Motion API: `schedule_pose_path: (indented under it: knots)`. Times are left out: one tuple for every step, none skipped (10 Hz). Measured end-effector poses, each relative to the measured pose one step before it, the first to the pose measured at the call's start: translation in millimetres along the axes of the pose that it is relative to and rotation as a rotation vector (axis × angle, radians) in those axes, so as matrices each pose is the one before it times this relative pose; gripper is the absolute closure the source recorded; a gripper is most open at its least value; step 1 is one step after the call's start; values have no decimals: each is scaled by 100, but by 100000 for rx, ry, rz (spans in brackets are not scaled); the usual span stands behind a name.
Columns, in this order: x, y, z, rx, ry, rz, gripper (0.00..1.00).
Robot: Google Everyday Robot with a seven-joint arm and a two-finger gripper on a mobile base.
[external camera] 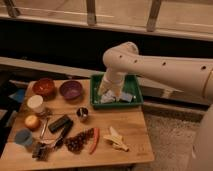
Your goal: Place fork in tray
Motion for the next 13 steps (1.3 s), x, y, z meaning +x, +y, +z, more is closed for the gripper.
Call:
schedule_pose_path:
  knots:
    - [86, 2671, 222, -3078, -776, -2908, 35]
    - [-10, 1871, 151, -1993, -278, -1708, 35]
    - [325, 1494, 121, -1687, 483, -1421, 35]
    - [-295, -500, -28, 735, -666, 250, 35]
    - [-39, -60, -44, 32, -74, 113, 35]
    - [59, 114, 63, -16, 123, -186, 35]
    - [55, 104, 85, -315, -196, 245, 35]
    - [-114, -156, 186, 33, -786, 555, 35]
    - [30, 1108, 578, -1452, -590, 47, 35]
    - [-92, 1159, 592, -792, -516, -575, 35]
    - [-30, 1794, 905, -791, -66, -719, 35]
    - [57, 1619, 839, -606, 405, -749, 35]
    - [524, 2468, 1534, -1436, 1873, -1158, 35]
